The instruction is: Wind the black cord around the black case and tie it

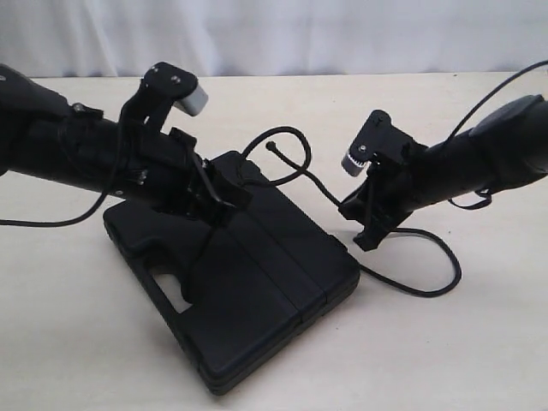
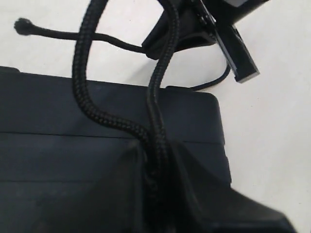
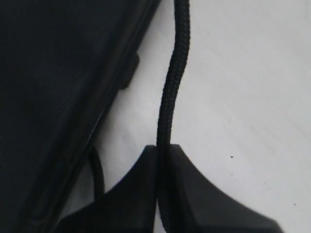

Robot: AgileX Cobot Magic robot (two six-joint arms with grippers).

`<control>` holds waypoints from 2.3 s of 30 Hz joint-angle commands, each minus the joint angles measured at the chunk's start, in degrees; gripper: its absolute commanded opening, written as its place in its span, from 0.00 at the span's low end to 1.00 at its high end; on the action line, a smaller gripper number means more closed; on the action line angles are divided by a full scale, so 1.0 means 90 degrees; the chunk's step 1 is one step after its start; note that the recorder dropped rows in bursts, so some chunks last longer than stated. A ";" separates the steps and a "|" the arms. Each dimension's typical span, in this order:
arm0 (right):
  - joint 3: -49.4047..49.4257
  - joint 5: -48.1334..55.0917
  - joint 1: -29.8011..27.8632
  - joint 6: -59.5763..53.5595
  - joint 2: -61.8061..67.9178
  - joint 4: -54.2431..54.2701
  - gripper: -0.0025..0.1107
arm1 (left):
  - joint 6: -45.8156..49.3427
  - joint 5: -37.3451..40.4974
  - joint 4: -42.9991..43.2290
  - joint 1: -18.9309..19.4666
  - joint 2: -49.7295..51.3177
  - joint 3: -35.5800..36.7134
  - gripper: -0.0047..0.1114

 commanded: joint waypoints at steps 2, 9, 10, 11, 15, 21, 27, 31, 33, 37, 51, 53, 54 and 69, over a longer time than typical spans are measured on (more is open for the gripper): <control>0.0066 0.0649 -0.0022 -0.1030 -0.0089 0.0770 0.06 | -0.0112 0.1201 -0.0227 0.1030 0.0032 -0.0076 0.04; 0.0066 0.1412 -0.0022 -0.1642 -0.0089 0.0786 0.06 | -0.0012 0.2502 -0.0333 0.1735 0.0554 -0.0076 0.04; 0.0066 0.1414 -0.0003 -0.1640 -0.0089 0.0786 0.06 | 0.0006 0.2584 -0.0450 0.1769 0.0623 -0.0076 0.04; 0.0066 0.1414 -0.0003 -0.1640 -0.0089 0.0786 0.06 | 0.0037 0.2655 -0.0545 0.1769 0.0670 -0.0076 0.04; 0.0066 0.1449 -0.0006 -0.1640 -0.0089 0.0786 0.06 | 0.0151 0.2741 -0.0594 0.1769 0.0723 -0.0113 0.04; 0.0066 0.1746 -0.0006 -0.1712 -0.0174 0.0786 0.06 | 0.0151 0.2641 -0.0712 0.1769 0.0723 -0.0124 0.04; 0.0066 0.1528 -0.0006 -0.1895 -0.0737 0.0692 0.06 | 0.0151 0.2706 -0.0692 0.1769 0.0723 -0.0123 0.04; 0.0066 0.1558 -0.0006 -0.1906 -0.0880 0.0566 0.06 | 0.0151 0.2797 -0.0690 0.1769 0.0723 -0.0123 0.04; 0.0066 0.1551 -0.0006 -0.1906 -0.0868 0.0554 0.06 | 0.0151 0.2883 -0.0705 0.1769 0.0723 -0.0123 0.04; 0.0066 0.1539 -0.0054 -0.1833 -0.0868 0.0441 0.06 | 0.0151 0.2924 -0.0705 0.1769 0.0723 -0.0123 0.04; 0.0066 0.2711 -0.0667 -0.1885 -0.0474 0.0638 0.06 | 0.0124 0.3483 -0.1139 0.1769 0.0723 -0.0123 0.04; 0.0066 0.2819 -0.0667 -0.1885 -0.0362 0.0638 0.06 | 0.0126 0.3424 -0.1153 0.1769 0.0747 -0.0123 0.04; 0.0066 0.2839 -0.0667 -0.1885 -0.0312 0.0638 0.06 | 0.0126 0.3426 -0.1153 0.1769 0.0795 -0.0123 0.04; 0.0066 0.3223 -0.0819 -0.2147 0.0018 0.0608 0.06 | 0.0180 0.4142 -0.1725 0.2345 0.1794 -0.0123 0.04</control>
